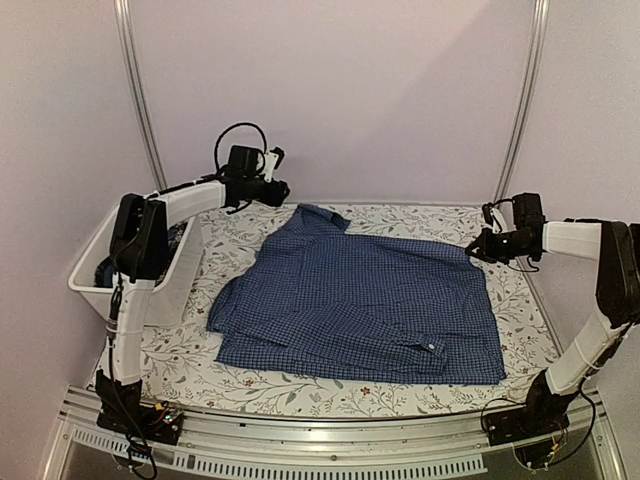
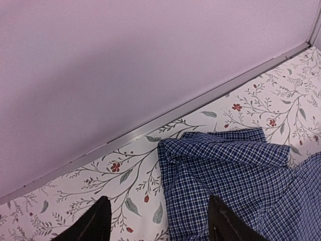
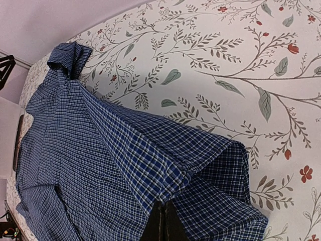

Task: Fold and stack the mixed laundry pile
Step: Pick up the 1/3-folded shirt from the center of the board.

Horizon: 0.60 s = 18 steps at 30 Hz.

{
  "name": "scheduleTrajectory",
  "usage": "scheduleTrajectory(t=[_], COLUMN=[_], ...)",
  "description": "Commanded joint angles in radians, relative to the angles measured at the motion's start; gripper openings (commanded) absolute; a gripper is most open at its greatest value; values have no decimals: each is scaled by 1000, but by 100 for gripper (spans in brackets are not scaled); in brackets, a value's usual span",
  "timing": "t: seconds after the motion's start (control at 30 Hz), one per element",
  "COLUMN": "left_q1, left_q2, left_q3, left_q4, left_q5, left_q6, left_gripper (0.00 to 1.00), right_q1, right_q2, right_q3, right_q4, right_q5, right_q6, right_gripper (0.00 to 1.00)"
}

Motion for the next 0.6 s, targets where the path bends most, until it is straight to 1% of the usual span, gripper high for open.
scheduleTrajectory(t=[0.0, 0.13, 0.2, 0.33, 0.57], left_q1=[82, 128, 129, 116, 78], left_q2=[-87, -58, -24, 91, 196], left_q3=[24, -9, 11, 133, 209], left_q4=[-209, -234, -240, -316, -374], left_q5=[167, 287, 332, 337, 293], left_q6=[-224, -329, -337, -339, -322], left_gripper=[61, 50, 50, 49, 50], right_q1=[-6, -6, -7, -9, -12], right_q2=[-4, 9, 14, 20, 27], right_q3=[2, 5, 6, 10, 17], right_q4=[10, 15, 13, 11, 12], right_q5=[3, 0, 6, 10, 10], right_q6=[-5, -6, -8, -9, -7], right_gripper=[0, 0, 0, 0, 0])
